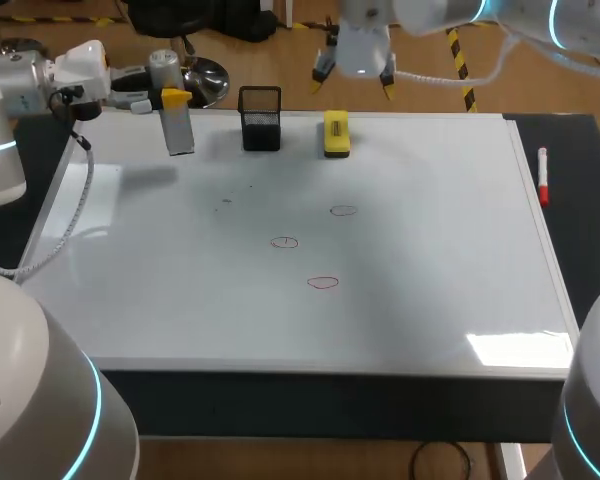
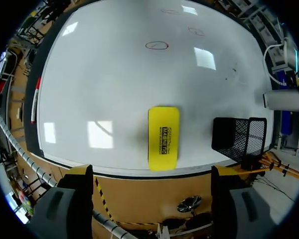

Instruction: Pick up the inspection probe, press it on each red-marked spot on the whiteboard one by one, put down the probe, pick up the eraser, and wipe off all the red marks.

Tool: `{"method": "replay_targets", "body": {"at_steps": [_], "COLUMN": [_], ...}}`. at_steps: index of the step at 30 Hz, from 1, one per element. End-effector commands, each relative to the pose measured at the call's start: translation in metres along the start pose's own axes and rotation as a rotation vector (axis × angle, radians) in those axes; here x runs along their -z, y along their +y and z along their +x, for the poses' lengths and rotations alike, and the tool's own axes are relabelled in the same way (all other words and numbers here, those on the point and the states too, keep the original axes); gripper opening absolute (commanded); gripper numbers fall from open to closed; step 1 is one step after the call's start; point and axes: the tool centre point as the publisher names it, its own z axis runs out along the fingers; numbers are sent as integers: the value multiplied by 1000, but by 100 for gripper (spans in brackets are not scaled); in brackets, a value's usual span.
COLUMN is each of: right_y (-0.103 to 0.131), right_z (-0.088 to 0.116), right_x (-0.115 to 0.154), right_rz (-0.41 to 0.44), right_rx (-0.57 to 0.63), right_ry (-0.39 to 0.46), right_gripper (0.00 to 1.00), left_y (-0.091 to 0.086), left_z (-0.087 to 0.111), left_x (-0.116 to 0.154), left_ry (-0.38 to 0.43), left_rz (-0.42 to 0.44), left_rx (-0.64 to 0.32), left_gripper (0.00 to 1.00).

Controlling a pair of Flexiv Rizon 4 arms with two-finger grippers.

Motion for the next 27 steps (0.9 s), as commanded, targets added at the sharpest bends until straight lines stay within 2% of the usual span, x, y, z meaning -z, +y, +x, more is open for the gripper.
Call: {"method": "replay_targets", "body": {"at_steps": [1, 12, 20, 27], "right_y": [-4, -1, 1, -1], "right_z": [-9, -27, -25, -22], "right_x": [-6, -23, -41, -54], "right_rz": [21, 23, 2, 9], "right_rx": [-9, 57, 102, 72], "right_ry": [-23, -70, -72, -80], "right_gripper": [100, 100, 100, 100], "left_y": [-1, -1, -1, -1], "left_z": [2, 2, 2, 2], "left_x": [0, 0, 0, 0], "left_ry": [-5, -5, -5, -5], "left_rz": [0, 0, 0, 0], "left_rx": [-2, -2, -2, -2], "left_gripper": [0, 0, 0, 0]}}
